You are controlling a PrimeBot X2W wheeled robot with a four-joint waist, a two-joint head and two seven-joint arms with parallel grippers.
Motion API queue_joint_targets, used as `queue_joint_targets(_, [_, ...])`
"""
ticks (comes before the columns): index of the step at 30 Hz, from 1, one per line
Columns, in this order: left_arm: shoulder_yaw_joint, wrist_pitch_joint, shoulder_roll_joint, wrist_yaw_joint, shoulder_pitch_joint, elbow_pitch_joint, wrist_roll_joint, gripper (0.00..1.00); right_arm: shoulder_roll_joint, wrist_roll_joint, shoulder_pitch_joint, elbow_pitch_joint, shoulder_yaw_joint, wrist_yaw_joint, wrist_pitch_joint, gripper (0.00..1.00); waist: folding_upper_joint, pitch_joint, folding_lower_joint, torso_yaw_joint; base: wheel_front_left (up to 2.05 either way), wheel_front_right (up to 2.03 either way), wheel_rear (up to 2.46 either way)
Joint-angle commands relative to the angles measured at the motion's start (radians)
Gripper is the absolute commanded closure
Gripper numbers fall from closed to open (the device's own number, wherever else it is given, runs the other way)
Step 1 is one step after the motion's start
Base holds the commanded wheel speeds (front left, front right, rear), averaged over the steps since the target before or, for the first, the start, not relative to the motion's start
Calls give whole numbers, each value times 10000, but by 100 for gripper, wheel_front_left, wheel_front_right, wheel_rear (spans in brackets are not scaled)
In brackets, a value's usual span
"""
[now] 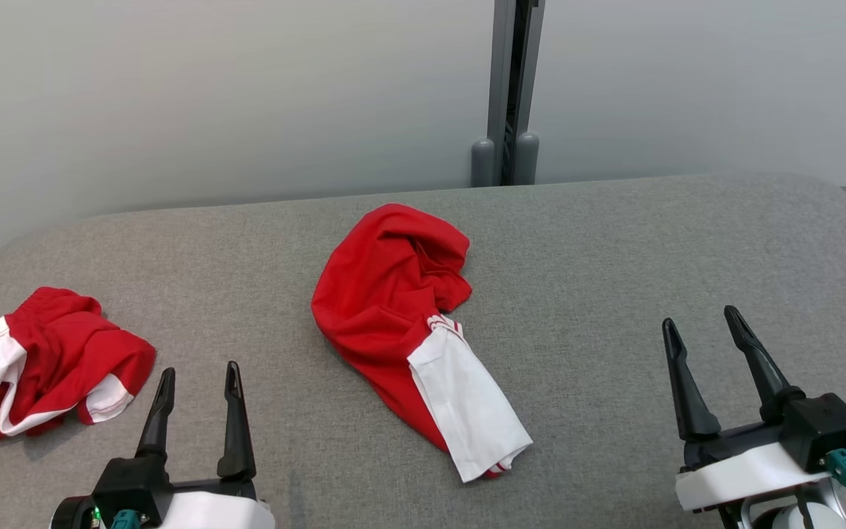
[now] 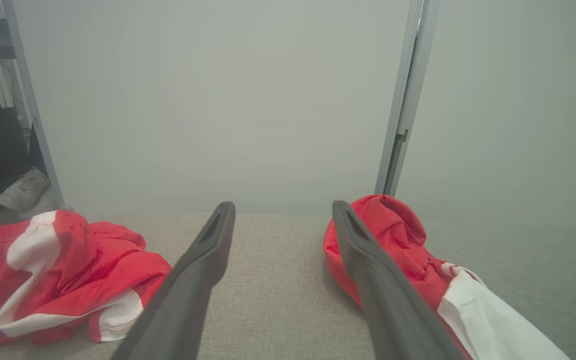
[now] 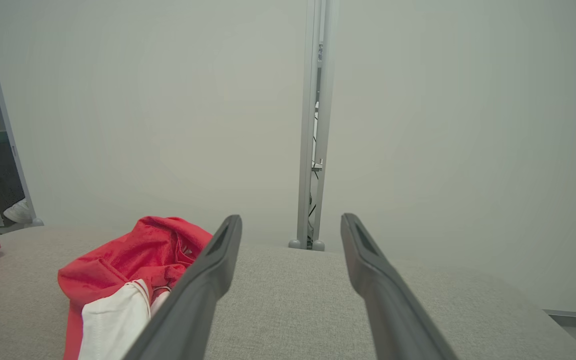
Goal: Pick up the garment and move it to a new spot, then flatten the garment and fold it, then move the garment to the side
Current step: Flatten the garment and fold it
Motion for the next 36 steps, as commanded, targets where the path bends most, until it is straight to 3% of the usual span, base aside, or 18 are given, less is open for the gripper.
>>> queue_joint_targets(1, [-14, -6, 25, 15, 71, -24, -33, 0, -45, 51, 28, -12, -11, 1, -47, 0, 0, 14, 0, 17, 0, 0, 0])
queue_joint_targets(8, [-257, -6, 26, -38, -173, 54, -23, 0, -39, 123, 38, 169, 149, 1, -47, 0, 0, 297, 0, 303, 0, 0, 0])
queue_joint_targets(19, [-991, -6, 24, 143, -899, 134, -143, 0, -567, 478, -1318, 1958, 2015, 1, -33, 0, 0, 1613, 0, 1576, 0, 0, 0])
queue_joint_targets(27, [-1317, -6, 24, 273, -1167, 179, -236, 0, -816, 1623, -2351, 3665, 2819, 1, -27, 0, 0, 1992, 0, 2408, 0, 0, 0])
queue_joint_targets(35, [-1473, -5, 26, 307, -1214, 243, -271, 0, -1024, 2685, -3054, 4974, 3702, -1, 109, 0, 0, 2005, 0, 2698, 0, 0, 0])
queue_joint_targets(36, [-1486, -6, 27, 321, -1224, 255, -271, 0, -1058, 2854, -3148, 5098, 3858, 1, 118, 33, 0, 1994, 0, 2712, 0, 0, 0])
